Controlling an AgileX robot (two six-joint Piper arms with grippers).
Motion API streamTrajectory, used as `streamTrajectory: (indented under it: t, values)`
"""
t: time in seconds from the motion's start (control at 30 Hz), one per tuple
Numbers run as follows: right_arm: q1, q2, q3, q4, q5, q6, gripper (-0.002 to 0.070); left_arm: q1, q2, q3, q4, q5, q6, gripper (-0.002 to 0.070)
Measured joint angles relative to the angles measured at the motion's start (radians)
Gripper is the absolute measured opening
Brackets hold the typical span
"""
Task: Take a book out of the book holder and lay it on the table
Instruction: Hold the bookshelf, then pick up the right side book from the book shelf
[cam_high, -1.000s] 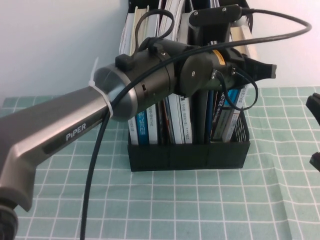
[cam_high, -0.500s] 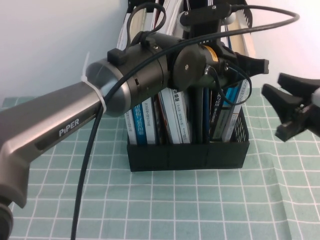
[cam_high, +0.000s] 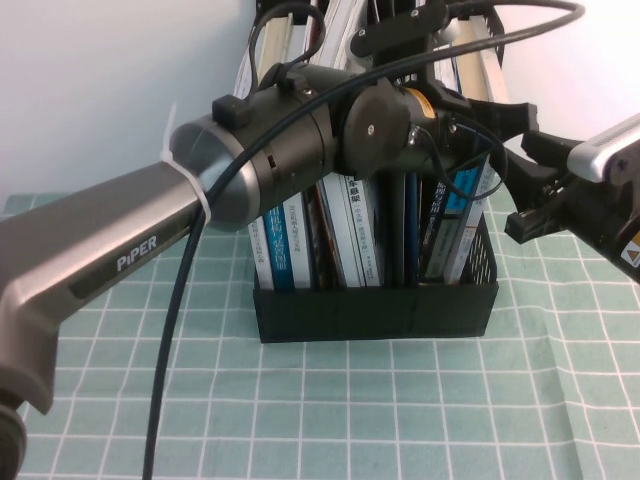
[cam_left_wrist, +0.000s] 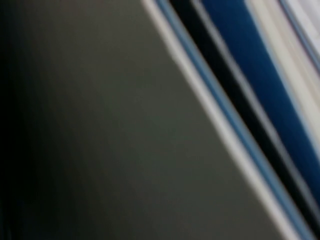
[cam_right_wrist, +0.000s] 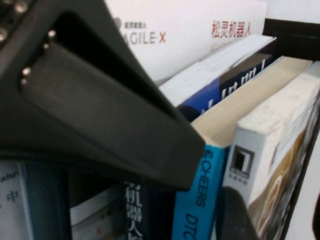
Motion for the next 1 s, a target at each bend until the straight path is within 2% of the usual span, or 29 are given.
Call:
streamTrajectory:
  t: [0.23,0.43,0.63,0.8,1.0]
  values:
    - [0.001,0.001,0.0,0.025,0.009,-0.006,0.0334,0.003,0.004,0.0,-0.011,-0.011,-0.01,-0.0003]
    - [0.01,0.016,-0.004,0.01,0.023,-0.008,0.0334,0.045,0.006,-0.006,-0.045,0.019,-0.045,-0.0003]
    - [0.029,0.049,-0.004,0.01,0.023,-0.032,0.0334,0.056,0.003,-0.008,-0.071,0.032,-0.053,-0.0003]
    - [0.029,0.064,-0.004,0.017,0.005,-0.034,0.0334,0.048,0.0,-0.008,-0.088,0.036,-0.039,-0.0003]
    - [0.029,0.066,-0.004,0.017,-0.007,-0.034,0.0334,0.007,0.001,-0.023,-0.031,0.018,-0.004,-0.0003]
